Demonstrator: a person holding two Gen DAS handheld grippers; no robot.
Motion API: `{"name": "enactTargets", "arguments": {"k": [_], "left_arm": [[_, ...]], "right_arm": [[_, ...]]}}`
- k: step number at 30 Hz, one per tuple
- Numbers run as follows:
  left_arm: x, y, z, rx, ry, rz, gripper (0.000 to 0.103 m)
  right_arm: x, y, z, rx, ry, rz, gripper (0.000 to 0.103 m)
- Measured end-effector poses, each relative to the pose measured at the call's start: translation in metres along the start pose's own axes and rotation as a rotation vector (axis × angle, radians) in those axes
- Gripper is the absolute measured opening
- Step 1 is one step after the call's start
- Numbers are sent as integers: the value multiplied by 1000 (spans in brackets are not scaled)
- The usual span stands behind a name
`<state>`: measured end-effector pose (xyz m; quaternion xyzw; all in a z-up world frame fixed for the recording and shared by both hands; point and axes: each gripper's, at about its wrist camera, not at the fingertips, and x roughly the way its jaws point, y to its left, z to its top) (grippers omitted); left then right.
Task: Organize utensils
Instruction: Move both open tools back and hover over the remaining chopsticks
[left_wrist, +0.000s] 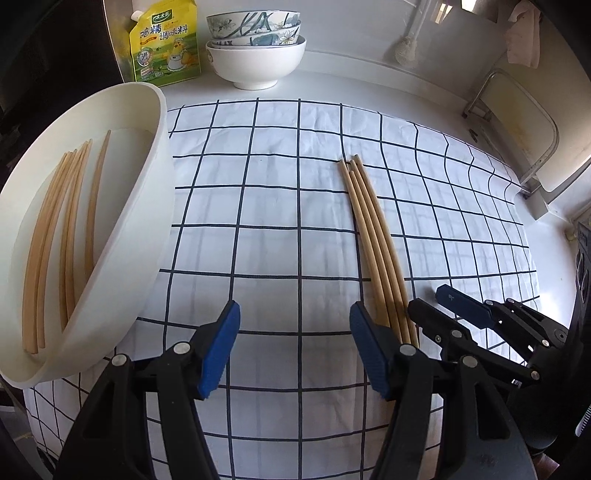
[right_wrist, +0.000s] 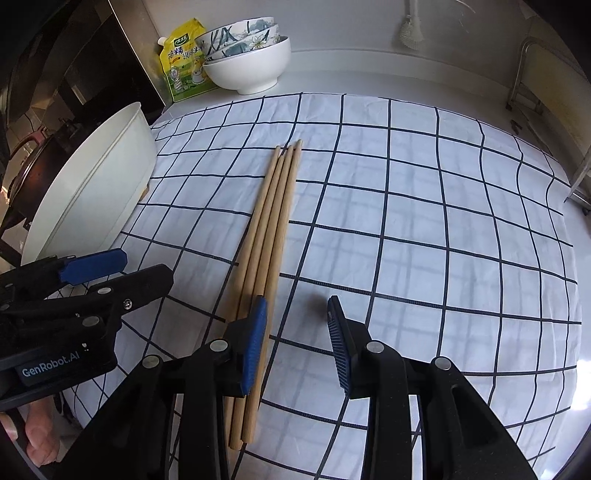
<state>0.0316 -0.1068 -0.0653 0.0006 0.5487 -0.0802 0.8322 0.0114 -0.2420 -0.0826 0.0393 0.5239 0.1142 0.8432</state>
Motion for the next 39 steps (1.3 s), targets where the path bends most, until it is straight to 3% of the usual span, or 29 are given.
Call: {"name": "enactTargets", "arguments": {"k": [10,28,39], "left_arm": [[-2,1,-2,-1,-4,-10,63],[24,-25,-7,60,31,-31,64],[30,-36,-7,86,41,15,70]], "right_arm": [[2,8,-4,-38,0,-44,33],[-9,-44,-8,51,-28,-86,33],[-15,-49,-8,60,-52,-66,35]]}}
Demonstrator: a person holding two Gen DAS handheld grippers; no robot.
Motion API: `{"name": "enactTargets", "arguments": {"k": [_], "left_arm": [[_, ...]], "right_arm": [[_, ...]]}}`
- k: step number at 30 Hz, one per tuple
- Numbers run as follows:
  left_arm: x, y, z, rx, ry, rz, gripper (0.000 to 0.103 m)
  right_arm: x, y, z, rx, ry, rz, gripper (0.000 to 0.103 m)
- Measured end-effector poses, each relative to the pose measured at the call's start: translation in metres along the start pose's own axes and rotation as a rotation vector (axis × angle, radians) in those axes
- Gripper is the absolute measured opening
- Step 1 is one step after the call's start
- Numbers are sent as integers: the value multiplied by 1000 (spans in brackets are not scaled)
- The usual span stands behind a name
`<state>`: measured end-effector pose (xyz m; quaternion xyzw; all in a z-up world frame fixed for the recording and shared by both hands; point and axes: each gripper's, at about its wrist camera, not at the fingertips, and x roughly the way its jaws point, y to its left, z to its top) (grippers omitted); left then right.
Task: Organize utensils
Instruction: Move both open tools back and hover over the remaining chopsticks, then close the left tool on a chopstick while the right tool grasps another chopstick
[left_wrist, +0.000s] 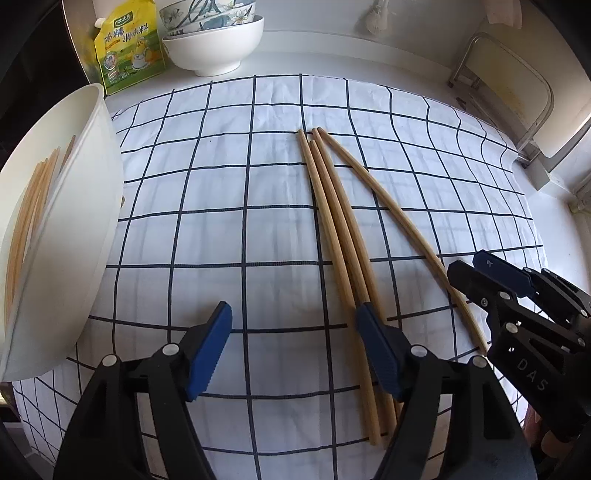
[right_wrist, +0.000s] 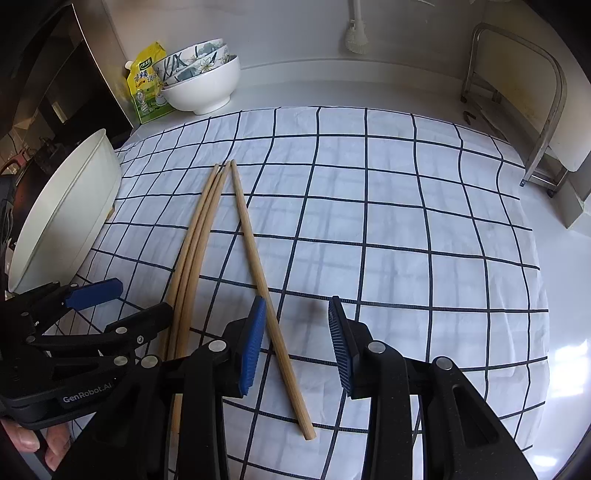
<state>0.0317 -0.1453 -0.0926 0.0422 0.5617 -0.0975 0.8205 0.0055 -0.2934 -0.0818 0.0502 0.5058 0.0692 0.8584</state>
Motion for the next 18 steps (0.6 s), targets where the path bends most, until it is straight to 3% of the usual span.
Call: {"name": "enactTargets", "arguments": {"k": [2,10,18], "left_arm": [[2,-1,0,10,1,23,70],[1,13,-2,-5,-1,81,71],[6,19,9,-28,-11,85,73]], "right_arm": [[0,0,0,0,-1,-1,39],[2,9,2,-34,0,-2,39],[17,18,12,-99,-3,-37,39]]}}
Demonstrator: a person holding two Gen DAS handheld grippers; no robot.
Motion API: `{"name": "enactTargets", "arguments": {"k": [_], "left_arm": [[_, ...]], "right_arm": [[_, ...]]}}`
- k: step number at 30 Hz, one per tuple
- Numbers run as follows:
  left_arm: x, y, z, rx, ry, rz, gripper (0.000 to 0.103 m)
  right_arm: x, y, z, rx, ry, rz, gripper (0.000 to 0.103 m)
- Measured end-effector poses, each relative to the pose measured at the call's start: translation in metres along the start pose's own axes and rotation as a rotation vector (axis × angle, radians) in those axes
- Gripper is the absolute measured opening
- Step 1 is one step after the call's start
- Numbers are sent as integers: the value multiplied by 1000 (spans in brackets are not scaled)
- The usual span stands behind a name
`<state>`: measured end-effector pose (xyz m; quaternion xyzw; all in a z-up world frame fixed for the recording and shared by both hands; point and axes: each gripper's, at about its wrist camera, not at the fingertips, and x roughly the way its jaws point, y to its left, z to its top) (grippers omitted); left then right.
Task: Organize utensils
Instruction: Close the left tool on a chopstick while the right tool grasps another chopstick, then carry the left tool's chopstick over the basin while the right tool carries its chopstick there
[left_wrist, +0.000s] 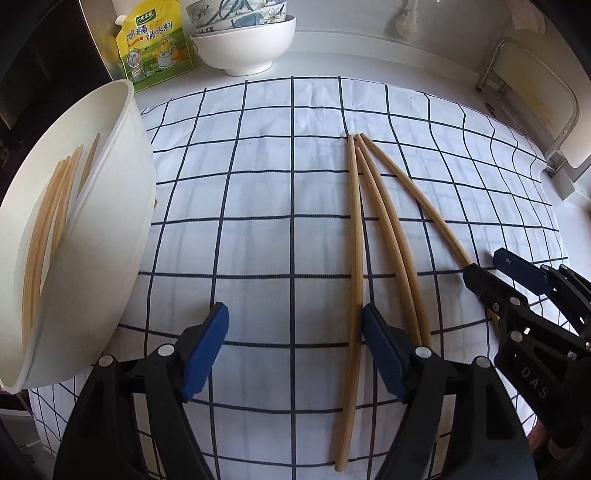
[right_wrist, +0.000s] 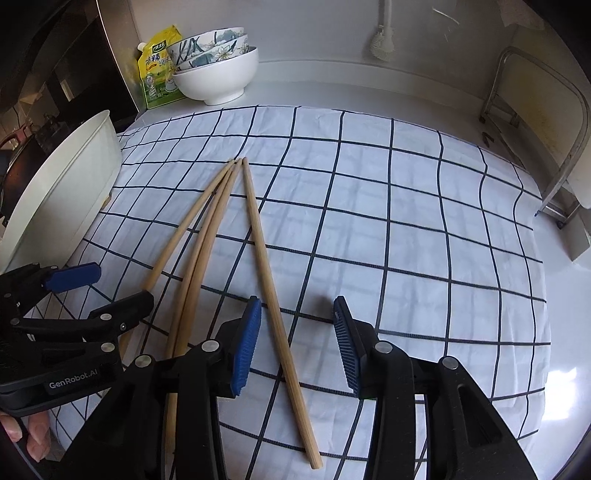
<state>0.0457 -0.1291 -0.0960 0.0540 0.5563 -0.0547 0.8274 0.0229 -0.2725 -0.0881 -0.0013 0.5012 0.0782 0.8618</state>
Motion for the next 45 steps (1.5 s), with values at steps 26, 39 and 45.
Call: {"name": "enactTargets", "arguments": {"k": [26,39,45], "left_arm": [[-82,46,27,6,-137,-158,7],[-104,219,27,-145,-187,-44,7],[-81,265,23,-180,-143,-31,7]], "right_arm": [[-61,32,35,78,-86,103,6],[-64,199,109,-78,-115,267,6],[-31,261,122,-121,-41,278,6]]}}
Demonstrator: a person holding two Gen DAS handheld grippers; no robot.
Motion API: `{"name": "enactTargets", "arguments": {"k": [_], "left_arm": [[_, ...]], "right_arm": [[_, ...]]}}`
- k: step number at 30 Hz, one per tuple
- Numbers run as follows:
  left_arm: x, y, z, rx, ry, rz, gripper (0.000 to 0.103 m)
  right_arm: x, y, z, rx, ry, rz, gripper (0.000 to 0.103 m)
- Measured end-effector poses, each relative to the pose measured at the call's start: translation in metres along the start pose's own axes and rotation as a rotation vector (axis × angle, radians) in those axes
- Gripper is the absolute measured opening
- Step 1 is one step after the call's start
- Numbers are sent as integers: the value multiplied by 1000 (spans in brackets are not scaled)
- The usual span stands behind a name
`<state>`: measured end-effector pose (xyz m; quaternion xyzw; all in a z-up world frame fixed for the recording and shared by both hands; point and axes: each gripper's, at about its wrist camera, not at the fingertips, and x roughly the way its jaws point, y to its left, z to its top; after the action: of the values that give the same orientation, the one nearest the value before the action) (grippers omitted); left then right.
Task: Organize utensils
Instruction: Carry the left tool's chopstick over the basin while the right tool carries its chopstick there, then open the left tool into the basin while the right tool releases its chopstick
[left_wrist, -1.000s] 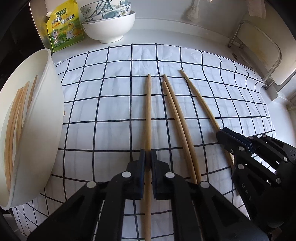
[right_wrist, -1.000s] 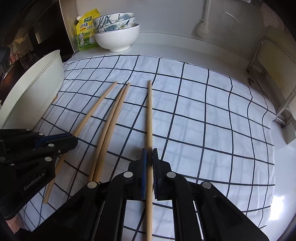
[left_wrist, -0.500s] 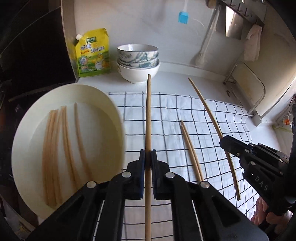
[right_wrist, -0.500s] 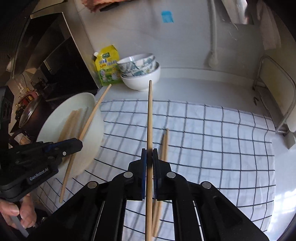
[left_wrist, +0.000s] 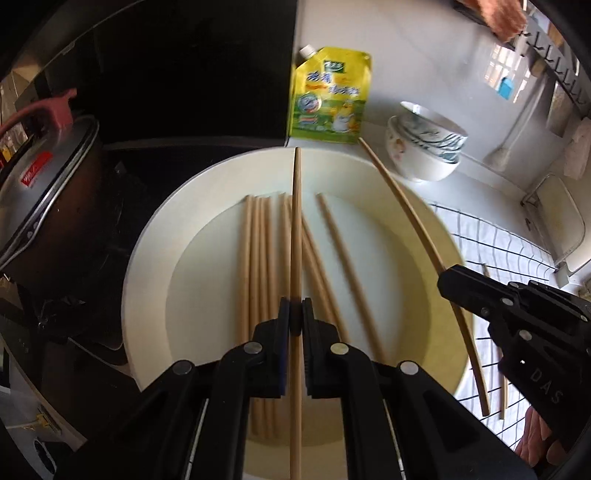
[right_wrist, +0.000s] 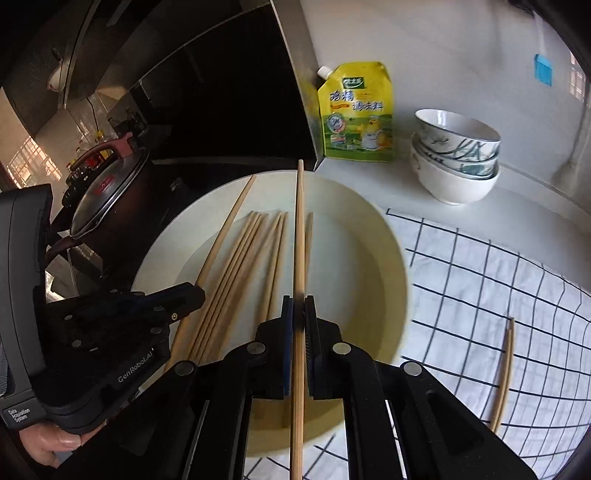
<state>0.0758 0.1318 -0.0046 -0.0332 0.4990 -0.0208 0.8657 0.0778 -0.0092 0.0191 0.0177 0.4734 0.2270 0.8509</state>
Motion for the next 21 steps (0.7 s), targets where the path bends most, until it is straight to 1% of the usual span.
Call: {"name": "enactTargets", "arguments": {"k": [2,6,11,12,13,15,16,17,19,20,21], "left_arm": [[8,9,0,-4,17,-5,7],[19,16,0,4,38,-14,7],[25,24,2,0,56,-28,8],[24,26,2,-6,55,-33,14],[24,27,1,-10,54,-35,20],[20,29,1,-18,38,-26,47],[17,30,2,-21,31,-25,51],[15,30,3,-23,24,-25,52],[10,31,2,-24,21,-19,52],[7,31,1,-26,17,-9,55],[4,31,0,-27,12,-1,62]], "right_arm": [[15,7,3,8,31,-3,6],[38,12,4,31,82,-23,6],[47,11,1,54,96,-49,6],[46,10,1,63,97,-51,7],[45,8,1,73,94,-50,11],[41,7,1,81,74,-64,18],[39,6,1,80,63,-72,19],[37,6,1,81,54,-76,20],[31,5,-2,86,41,-77,26],[29,3,-3,91,34,-77,27],[26,1,-5,98,27,-78,28]]}}
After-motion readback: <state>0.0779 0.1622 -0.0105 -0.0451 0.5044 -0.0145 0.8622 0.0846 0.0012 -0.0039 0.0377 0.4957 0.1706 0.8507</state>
